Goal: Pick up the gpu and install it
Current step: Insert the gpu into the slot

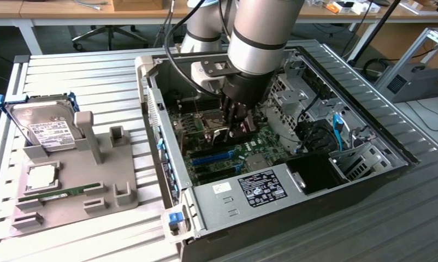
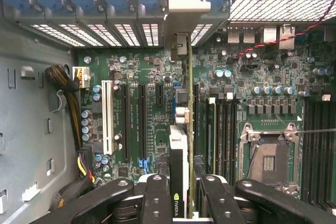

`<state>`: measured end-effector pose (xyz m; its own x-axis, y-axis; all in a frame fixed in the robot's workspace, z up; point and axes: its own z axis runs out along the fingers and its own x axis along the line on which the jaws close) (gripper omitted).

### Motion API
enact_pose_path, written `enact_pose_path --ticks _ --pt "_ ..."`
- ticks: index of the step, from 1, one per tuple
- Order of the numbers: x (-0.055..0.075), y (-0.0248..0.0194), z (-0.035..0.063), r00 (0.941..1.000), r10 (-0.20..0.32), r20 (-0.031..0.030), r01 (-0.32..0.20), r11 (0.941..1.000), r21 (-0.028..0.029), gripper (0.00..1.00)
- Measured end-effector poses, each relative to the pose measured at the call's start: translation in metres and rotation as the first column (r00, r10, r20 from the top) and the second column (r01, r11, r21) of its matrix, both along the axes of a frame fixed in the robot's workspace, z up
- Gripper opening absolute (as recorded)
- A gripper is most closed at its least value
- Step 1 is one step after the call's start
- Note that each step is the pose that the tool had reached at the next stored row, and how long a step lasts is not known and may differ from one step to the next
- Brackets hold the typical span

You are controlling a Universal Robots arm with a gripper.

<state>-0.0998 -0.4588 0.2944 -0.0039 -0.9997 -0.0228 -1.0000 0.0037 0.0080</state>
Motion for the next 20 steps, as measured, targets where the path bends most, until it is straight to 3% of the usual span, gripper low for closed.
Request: enact_pose_path --ticks 13,20 --pt "-0.0063 0.0000 -0.0001 1.0000 0.000 0.0000 0.000 1.0000 0.0000 0.27" --pt "-0.0081 0.0000 -0.0050 1.0000 0.000 0.0002 0.000 1.0000 0.0001 0.27"
